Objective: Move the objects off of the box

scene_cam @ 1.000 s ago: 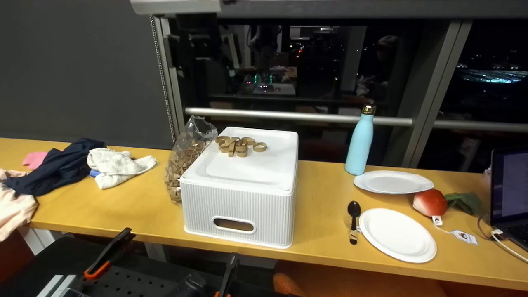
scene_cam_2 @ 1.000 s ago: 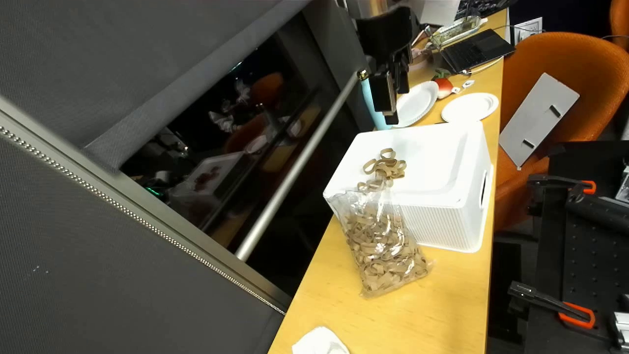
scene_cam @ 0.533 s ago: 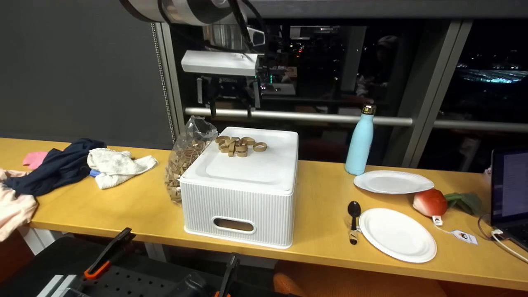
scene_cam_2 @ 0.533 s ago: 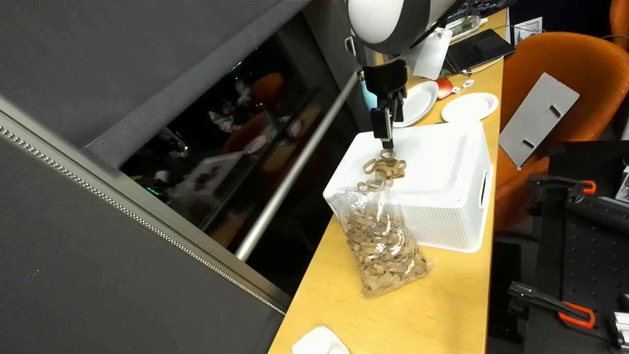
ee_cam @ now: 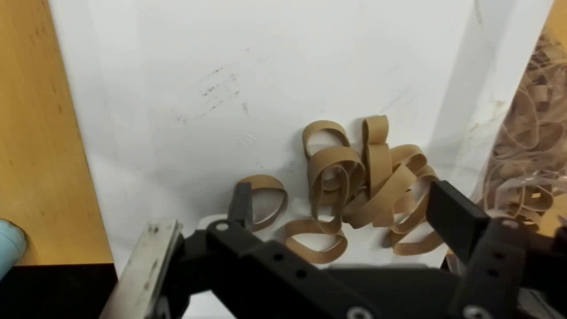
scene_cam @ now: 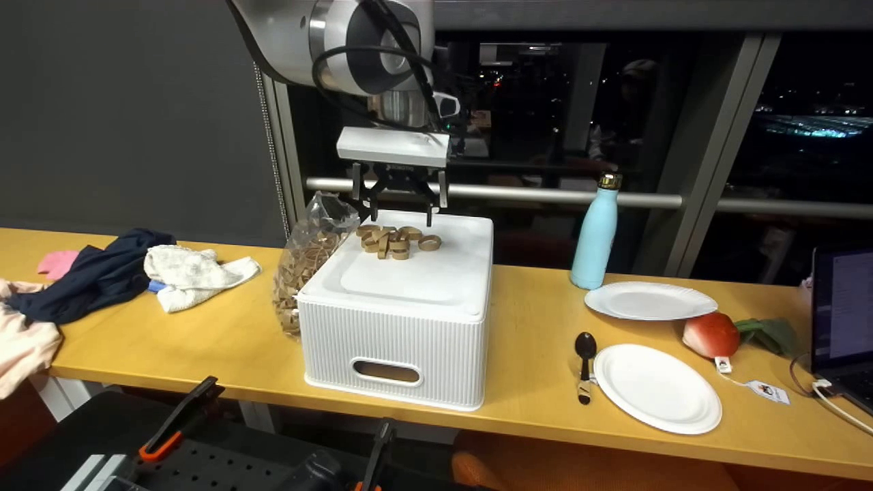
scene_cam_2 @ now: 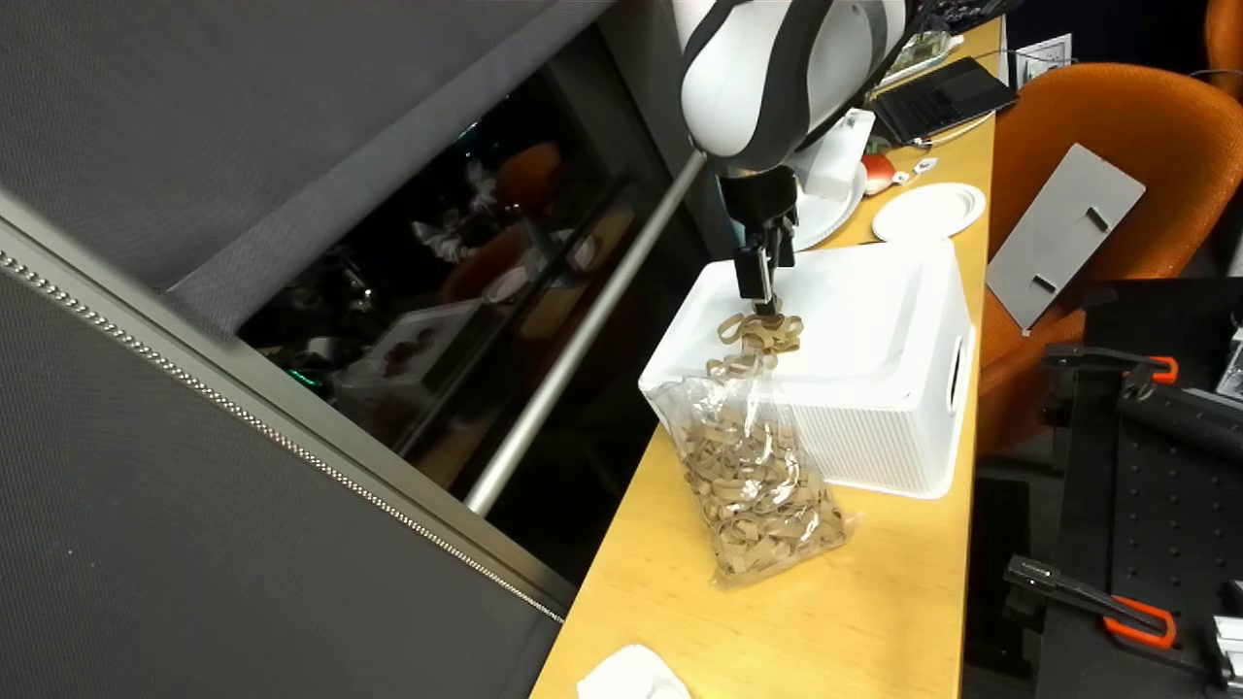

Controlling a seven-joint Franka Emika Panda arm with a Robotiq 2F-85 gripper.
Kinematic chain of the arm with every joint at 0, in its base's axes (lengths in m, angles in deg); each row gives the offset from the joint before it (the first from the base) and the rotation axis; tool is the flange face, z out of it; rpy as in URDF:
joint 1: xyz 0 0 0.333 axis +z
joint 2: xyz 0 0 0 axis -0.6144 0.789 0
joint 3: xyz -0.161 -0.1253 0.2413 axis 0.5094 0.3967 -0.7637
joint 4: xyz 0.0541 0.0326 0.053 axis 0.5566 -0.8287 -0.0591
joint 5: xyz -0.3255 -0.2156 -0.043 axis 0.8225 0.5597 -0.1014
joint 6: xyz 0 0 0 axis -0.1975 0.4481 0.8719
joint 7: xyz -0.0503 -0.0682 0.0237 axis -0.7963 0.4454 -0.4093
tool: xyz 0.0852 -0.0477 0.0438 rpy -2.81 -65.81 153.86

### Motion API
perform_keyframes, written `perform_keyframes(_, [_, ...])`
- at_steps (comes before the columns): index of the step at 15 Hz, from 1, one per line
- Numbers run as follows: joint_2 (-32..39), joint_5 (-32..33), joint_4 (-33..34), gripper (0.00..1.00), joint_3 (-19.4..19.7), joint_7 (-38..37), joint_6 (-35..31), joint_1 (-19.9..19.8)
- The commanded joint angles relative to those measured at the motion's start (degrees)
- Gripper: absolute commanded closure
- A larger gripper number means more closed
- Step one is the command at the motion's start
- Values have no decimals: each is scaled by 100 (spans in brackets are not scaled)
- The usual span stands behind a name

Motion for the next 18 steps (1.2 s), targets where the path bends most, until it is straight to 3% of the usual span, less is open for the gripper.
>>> perform_keyframes(1, [529, -181, 583, 0, -248, 196, 38, -271])
perform_keyframes(6, [1067, -143, 1095, 0, -489, 71, 146, -388])
perform_keyframes(12, [1038, -63, 956, 0, -615, -244, 157, -323])
perform_keyframes(13, [1038, -90, 950, 25, -631, -263, 138, -338])
perform_keyframes(14, [1033, -95, 945, 26, -640, -282, 140, -341])
perform_keyframes(18, [972, -132, 868, 58, -648, -402, 134, -339])
